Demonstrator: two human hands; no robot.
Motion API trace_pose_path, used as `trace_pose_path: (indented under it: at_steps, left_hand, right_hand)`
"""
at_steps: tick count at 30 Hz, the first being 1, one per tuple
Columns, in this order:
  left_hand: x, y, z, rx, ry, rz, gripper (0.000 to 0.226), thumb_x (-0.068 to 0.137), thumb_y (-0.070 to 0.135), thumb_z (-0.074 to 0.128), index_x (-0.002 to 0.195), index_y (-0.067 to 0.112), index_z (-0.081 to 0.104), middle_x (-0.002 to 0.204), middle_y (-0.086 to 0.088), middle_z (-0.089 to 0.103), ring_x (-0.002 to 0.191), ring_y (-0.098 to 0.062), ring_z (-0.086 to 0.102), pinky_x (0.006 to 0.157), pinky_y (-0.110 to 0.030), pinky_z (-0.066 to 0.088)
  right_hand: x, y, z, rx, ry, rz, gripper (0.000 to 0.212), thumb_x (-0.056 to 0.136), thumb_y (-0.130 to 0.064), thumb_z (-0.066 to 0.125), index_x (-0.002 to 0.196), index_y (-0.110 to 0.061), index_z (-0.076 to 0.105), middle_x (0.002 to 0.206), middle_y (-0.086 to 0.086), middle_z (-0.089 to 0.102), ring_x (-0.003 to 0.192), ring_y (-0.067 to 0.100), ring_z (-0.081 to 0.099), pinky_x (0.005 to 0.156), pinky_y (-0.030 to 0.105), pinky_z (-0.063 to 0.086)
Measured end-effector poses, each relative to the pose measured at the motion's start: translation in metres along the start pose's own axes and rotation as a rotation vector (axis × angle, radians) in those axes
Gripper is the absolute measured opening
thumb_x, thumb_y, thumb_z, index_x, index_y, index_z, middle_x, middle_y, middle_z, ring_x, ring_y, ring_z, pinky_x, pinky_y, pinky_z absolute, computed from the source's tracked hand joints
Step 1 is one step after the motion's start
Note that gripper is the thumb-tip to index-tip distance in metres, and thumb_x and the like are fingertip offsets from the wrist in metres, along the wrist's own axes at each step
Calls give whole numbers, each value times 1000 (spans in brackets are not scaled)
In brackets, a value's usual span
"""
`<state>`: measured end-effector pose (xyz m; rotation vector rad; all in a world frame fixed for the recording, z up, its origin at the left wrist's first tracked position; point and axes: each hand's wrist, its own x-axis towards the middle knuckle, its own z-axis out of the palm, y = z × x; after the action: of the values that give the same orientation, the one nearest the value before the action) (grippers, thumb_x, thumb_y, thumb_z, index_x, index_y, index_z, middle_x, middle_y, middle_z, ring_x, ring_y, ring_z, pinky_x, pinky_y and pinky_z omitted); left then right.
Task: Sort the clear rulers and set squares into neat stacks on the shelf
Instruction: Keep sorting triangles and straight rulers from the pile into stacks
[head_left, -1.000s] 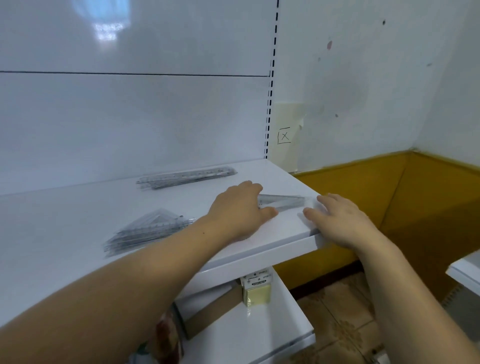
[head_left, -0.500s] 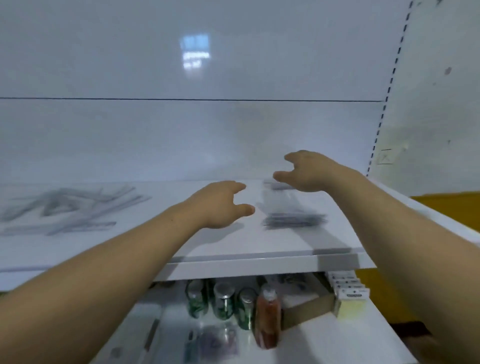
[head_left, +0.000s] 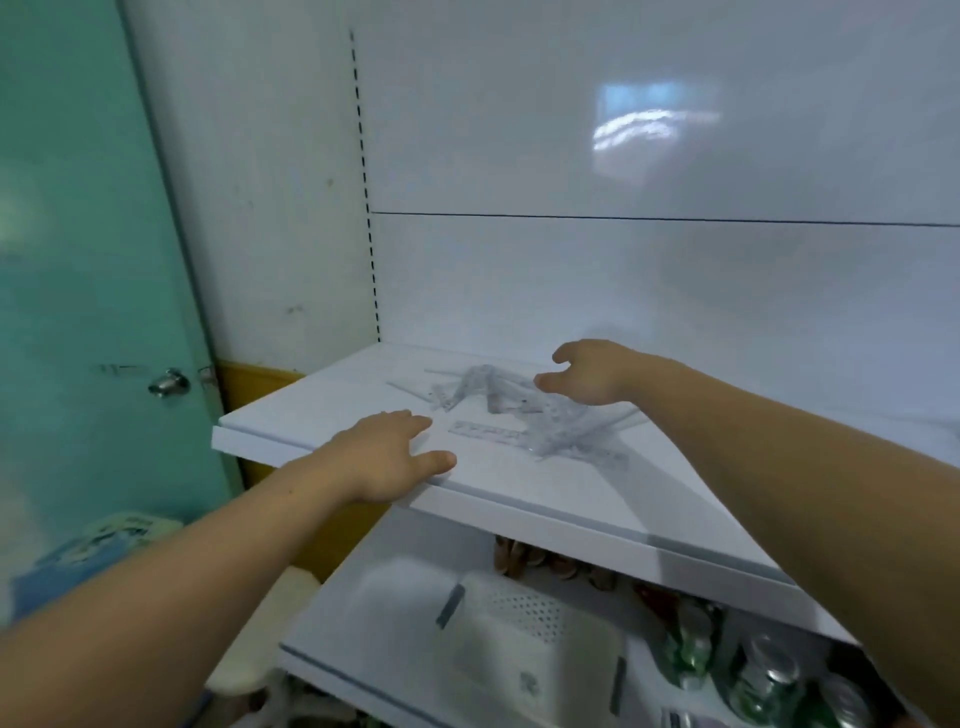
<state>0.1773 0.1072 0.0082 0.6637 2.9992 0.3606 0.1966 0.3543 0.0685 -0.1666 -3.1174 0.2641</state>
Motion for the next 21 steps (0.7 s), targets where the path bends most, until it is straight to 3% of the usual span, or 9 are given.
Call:
trace_pose_path:
  at_steps: [6,12,15,17,19,21]
  left_hand:
    - [45,-45,-6,-48,37,-28,68,90,58,46,148,28,29,156,6,24,142,-17,25,114,-33,19]
    - [116,-45,-8,-46,9,47,68,88,59,49,145,26,33,153,6,29,140,-17,28,112,-32,23]
    - [147,-42,-2,-57,-16,88,73,83,64,51,143,23,37,151,3,34,137,-19,33,110,-36,30]
    - [161,-43,2,-9,-33,92,78,81,67,51,145,27,34,152,4,33,137,-20,32,111,-38,29]
    - [172,-48,2,22,-28,114,70,84,63,51,143,29,36,149,5,36,135,-22,34,110,-39,30]
    - [180,-55,0,-11,-35,159,61,86,55,52,141,29,41,147,4,39,133,-21,38,109,-38,33]
  right_hand:
    - [77,-28,29,-41,-98,-4,66,96,-51,40,143,-5,35,150,12,34,135,29,36,107,36,31]
    - [140,-26,47,-2,-139,88,73,88,-64,46,127,-2,52,135,11,51,119,28,50,91,34,38]
    - [160,-30,49,38,-91,53,60,88,-54,54,117,-2,60,124,14,58,107,28,55,86,34,43]
    - [163,-33,47,92,-64,29,52,89,-44,58,119,-2,61,125,12,58,111,28,54,93,36,44]
    - [162,-33,44,139,-25,30,44,90,-36,59,117,-1,63,124,11,60,112,28,55,97,37,44]
    - [161,-31,42,163,-12,52,33,88,-29,61,105,-1,68,112,12,65,106,29,57,90,35,48]
